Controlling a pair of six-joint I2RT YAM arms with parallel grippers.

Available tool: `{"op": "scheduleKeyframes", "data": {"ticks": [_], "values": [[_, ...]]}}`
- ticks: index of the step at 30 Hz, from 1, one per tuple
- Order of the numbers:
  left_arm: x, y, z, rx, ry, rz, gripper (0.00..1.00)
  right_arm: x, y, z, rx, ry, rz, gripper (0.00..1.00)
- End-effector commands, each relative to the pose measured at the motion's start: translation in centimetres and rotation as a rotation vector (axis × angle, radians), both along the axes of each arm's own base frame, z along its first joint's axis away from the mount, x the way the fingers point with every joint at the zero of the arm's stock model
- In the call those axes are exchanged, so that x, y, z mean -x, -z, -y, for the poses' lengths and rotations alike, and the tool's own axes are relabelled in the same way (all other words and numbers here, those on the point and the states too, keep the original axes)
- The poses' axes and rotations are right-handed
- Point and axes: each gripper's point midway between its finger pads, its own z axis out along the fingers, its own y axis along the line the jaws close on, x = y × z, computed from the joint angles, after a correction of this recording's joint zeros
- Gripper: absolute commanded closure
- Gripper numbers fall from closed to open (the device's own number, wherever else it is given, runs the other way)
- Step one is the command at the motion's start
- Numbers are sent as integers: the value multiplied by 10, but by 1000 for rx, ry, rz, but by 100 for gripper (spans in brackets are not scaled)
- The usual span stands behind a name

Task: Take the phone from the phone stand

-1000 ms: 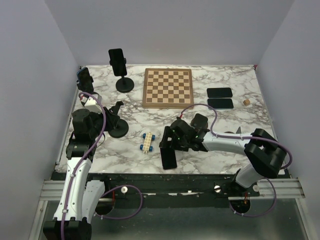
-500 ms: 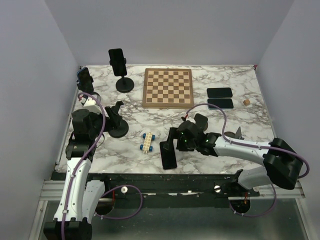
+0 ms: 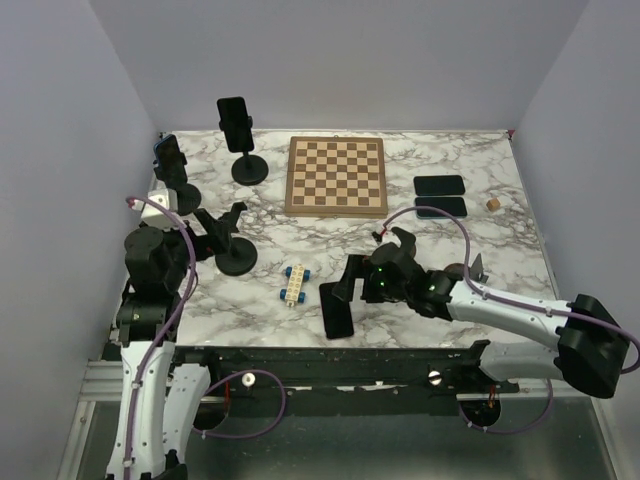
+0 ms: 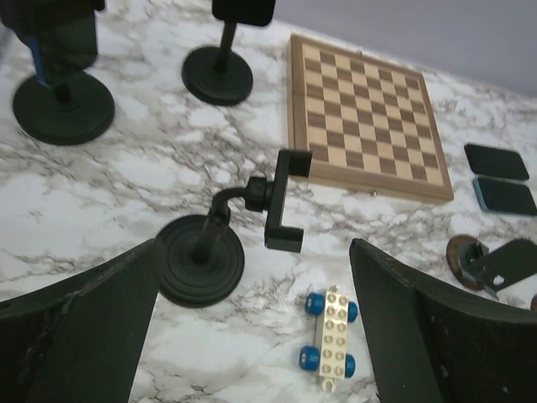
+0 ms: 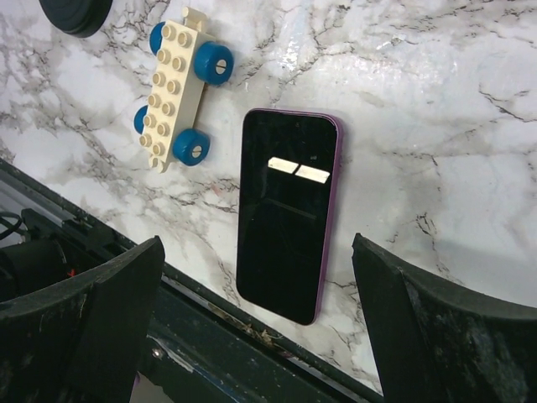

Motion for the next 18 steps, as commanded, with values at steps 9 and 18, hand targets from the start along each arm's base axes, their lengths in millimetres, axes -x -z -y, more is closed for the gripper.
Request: {"op": "scheduleKeyframes", "data": {"ticks": [9,18], "values": [[-42,-104,-77,-53,-356,40,1,7,-8,16,-23,2,56,0],[-124,-106,-114,-86,-303,189,1,11,-47,32,-70,7,151,0]]}}
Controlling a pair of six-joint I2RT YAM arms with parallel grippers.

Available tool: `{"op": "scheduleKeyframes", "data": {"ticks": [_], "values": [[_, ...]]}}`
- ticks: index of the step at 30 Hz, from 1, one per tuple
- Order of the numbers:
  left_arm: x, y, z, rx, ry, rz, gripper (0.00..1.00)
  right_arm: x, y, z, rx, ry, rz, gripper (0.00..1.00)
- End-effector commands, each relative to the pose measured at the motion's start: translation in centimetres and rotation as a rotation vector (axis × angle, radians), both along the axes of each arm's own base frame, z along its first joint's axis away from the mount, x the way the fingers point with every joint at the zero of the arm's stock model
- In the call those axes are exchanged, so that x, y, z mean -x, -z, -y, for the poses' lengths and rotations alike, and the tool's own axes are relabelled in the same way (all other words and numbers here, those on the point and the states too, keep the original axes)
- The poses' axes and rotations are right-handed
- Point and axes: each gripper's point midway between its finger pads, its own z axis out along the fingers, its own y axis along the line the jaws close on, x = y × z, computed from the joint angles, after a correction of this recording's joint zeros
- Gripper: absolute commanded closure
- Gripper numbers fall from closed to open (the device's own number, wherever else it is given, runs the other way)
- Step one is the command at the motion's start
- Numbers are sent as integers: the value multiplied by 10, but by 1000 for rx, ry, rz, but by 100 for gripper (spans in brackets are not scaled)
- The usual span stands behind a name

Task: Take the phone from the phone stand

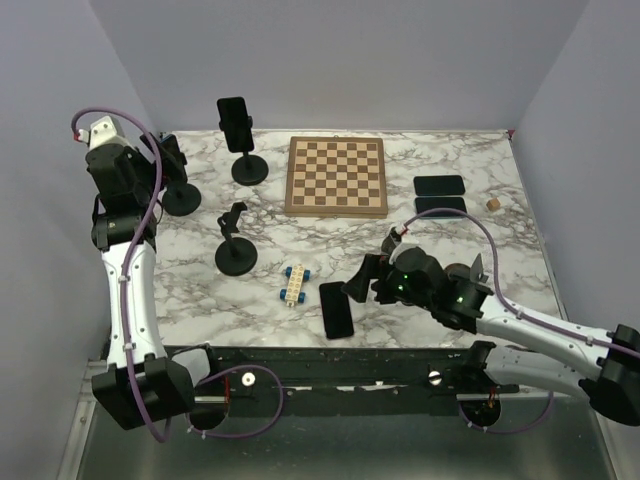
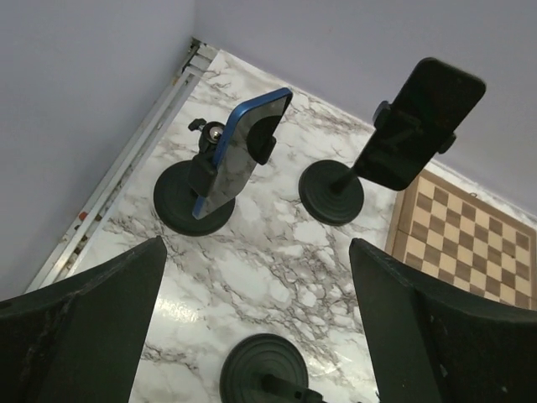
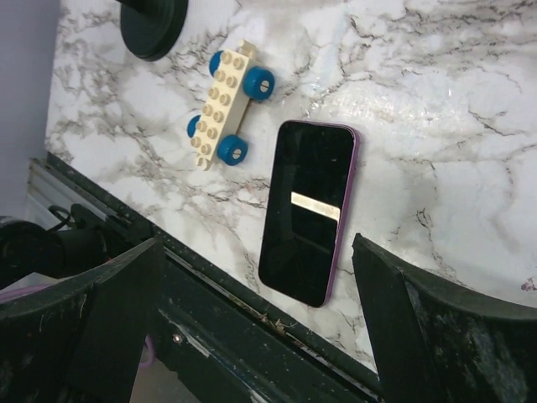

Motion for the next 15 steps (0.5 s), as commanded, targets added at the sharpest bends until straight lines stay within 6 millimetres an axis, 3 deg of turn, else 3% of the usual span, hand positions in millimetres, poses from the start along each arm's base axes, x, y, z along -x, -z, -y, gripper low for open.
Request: {"op": "scheduleKeyframes", "data": {"ticks": [1,4,7,9,15], "values": [[-26,-18,-7,-130,66,180,1,2,-16,16,9,17,63,0],[-42,-4,-25,-167,47,144,1,5,-30,25,-11,23,95,0],[-65,22,-34,-182,94,58,2,8,-46,31,-37,22,128,0],[-77,37,-37,-210,155,7,7,10,-54,37,-38,26,143,0],[-98,62,-49,-253,253,-81,11,14,-74,57,-28,55,182,0]]}}
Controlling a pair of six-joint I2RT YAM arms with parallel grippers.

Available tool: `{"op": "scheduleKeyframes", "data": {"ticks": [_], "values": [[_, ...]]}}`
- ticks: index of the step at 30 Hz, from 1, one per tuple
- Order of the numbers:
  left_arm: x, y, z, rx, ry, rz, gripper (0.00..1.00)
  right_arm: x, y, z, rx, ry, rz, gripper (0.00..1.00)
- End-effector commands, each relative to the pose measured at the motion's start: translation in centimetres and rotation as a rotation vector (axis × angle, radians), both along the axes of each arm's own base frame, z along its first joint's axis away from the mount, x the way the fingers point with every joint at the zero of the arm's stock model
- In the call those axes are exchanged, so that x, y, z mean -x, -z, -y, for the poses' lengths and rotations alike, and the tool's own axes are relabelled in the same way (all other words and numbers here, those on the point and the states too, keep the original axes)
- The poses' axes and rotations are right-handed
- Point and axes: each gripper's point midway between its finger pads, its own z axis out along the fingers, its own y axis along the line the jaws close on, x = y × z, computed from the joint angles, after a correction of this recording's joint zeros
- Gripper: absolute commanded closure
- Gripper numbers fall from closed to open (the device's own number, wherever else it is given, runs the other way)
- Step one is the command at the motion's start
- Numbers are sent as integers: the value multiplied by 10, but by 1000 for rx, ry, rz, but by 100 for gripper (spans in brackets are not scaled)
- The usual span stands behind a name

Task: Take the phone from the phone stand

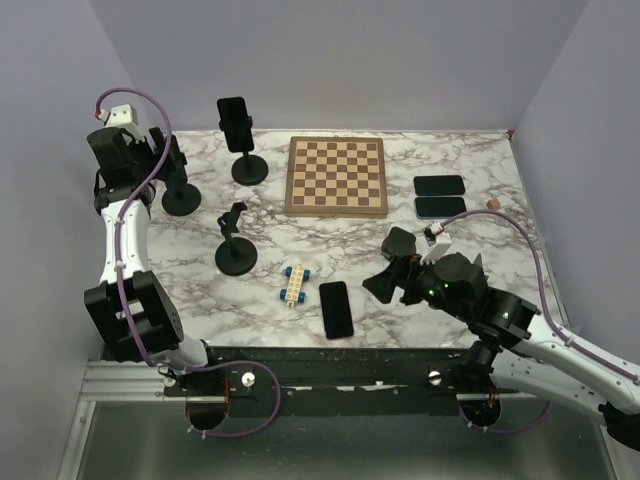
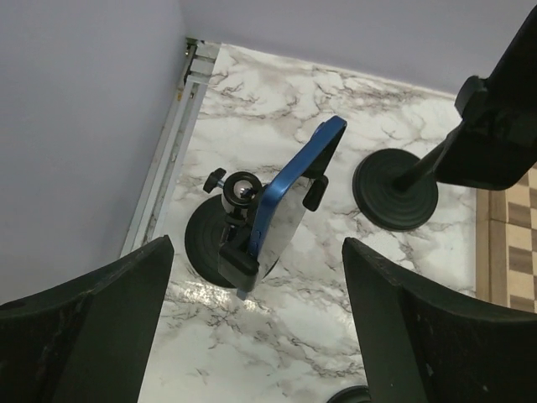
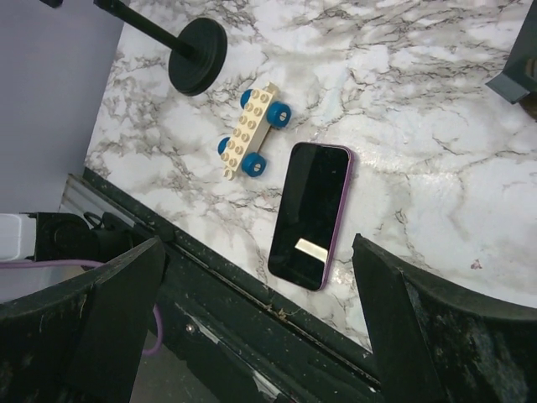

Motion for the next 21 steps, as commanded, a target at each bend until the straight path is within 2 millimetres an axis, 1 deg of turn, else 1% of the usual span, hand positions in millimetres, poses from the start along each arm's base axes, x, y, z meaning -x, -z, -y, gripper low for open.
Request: {"op": "scheduleKeyframes", "data": {"ticks": [1,3,8,9,11,14,17,20,21], "values": [[-10,-2,-4,-73,106,-11,11,1,-12,21,49,43,39,0],[-14,3,-6,-69,128,-24,11,1,-14,25,50,52,49,0],[-27,17,0,-52,212,-49,20,0,-17,25,43,55,53,0],[-29,17,1,-45,220,-45,22,0,-16,24,45,53,50,0],[-34,16,5,-21,244,-37,26,-2,-13,21,53,51,44,0],[-41,14,10,15,270,-25,38,-4,-9,16,67,43,34,0],[-45,11,12,45,275,-10,43,-5,-7,9,69,27,26,0],[-46,12,13,77,263,1,51,-6,-4,2,64,10,18,0],[-46,13,14,89,260,3,56,-6,-3,0,64,2,14,0]]}}
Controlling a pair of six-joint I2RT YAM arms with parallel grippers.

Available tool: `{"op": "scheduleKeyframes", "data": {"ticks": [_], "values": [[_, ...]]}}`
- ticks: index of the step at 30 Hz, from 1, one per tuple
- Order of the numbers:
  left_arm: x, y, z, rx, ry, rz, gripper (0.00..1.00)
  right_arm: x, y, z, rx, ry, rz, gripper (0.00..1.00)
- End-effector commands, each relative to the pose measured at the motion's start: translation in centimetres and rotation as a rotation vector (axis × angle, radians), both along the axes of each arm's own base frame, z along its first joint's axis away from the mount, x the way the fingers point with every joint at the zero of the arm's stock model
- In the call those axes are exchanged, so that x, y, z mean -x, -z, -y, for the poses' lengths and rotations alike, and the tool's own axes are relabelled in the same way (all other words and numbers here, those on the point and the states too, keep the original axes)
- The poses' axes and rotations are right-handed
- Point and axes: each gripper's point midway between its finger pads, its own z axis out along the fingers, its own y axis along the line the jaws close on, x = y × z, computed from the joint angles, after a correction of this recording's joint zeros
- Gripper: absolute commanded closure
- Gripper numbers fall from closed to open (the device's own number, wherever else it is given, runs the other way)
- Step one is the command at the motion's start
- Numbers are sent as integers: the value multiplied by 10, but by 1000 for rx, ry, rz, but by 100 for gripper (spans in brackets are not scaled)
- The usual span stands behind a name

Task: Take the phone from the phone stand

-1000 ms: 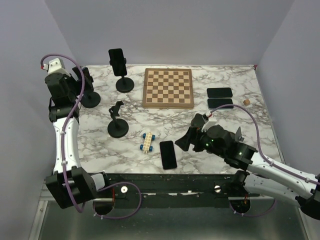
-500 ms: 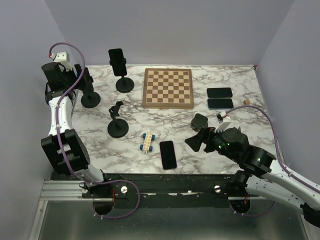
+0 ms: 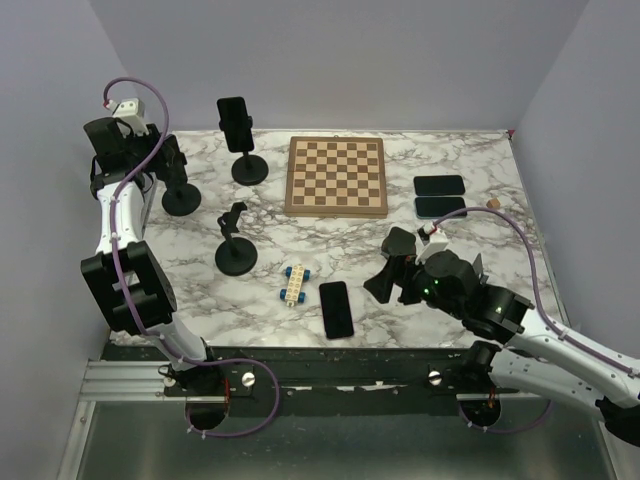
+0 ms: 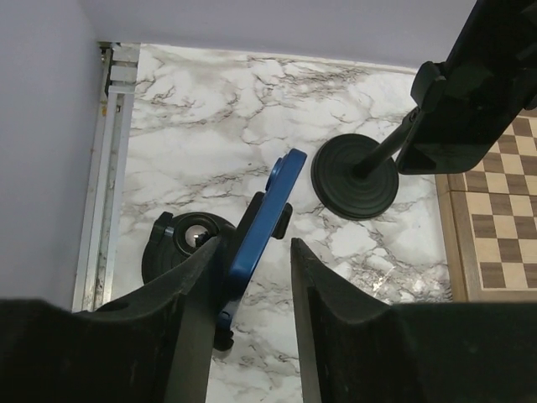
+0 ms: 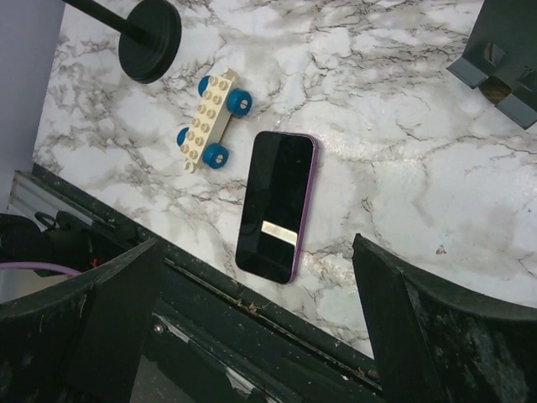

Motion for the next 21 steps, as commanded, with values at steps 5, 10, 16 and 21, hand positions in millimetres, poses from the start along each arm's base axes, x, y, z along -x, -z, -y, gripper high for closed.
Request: {"op": "scheduleKeyframes", "data": {"ticks": [5,10,16,21], "values": [[0,-15,11,115,11,65,73,-2,-10,-21,-39,-54,8,0],[4,-27,19,172,10,102,85,-3,-5,-26,-33,-62,-8,0],[16,-21,24,216,-33,94,99,-2,-2,-32,-52,-79,-22,0],[29,-30,39,249,-58,119,100,-2,4,-38,-50,-90,-43,0]]}}
